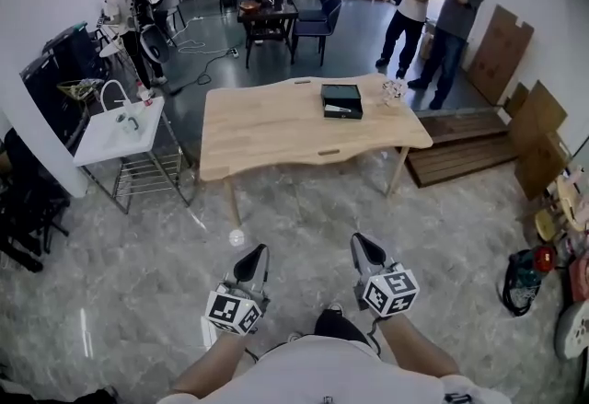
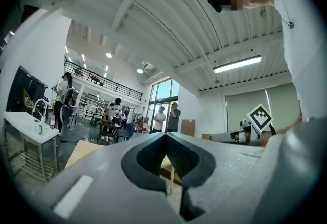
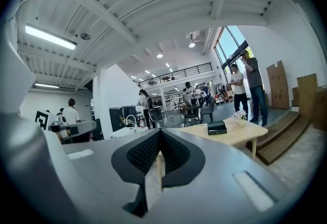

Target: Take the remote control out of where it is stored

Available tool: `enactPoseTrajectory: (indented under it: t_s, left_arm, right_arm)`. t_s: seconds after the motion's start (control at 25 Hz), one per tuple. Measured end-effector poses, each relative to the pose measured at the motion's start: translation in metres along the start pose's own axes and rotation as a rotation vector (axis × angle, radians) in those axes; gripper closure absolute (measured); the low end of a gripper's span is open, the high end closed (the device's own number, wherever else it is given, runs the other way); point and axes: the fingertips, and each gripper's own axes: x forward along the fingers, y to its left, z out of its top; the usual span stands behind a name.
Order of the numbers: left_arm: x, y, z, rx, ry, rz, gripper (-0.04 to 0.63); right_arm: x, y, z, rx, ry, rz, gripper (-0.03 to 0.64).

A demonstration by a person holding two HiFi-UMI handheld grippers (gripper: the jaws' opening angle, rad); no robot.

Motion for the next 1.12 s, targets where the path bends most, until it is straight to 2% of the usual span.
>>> enactPoseTrajectory:
  t_s: [0.24,0.56,0.72,0.88,1.12]
  left_arm:
    - [0.017,0.006,-0.003,0.005,0.005,-0.02,0.595]
    - [0.071,0.029,-0.012,-0.004,0.027,0.016,0.595]
    - [0.112,0.044,-0.012,0.003,0.02,0.027,0.595]
    - [0.155,0.054,-0.013,0.006,0.013,0.04,0.595]
    - [0.227,0.056,-0.014,0.016,0.022,0.024,0.595]
  right_arm:
    - [0.013,-0.018,0.003,0.008,-0.012,-0.029,0.589]
    - [0.061,-0.055,0.024,-0.012,-0.007,0.009,0.589]
    - [0.09,-0.09,0.031,0.016,-0.006,0.001,0.589]
    - [0.113,-0.123,0.044,-0.009,-0.019,0.009,0.589]
    - [0.149,-0.179,0.065,0.008,-0.034,0.001,0.589]
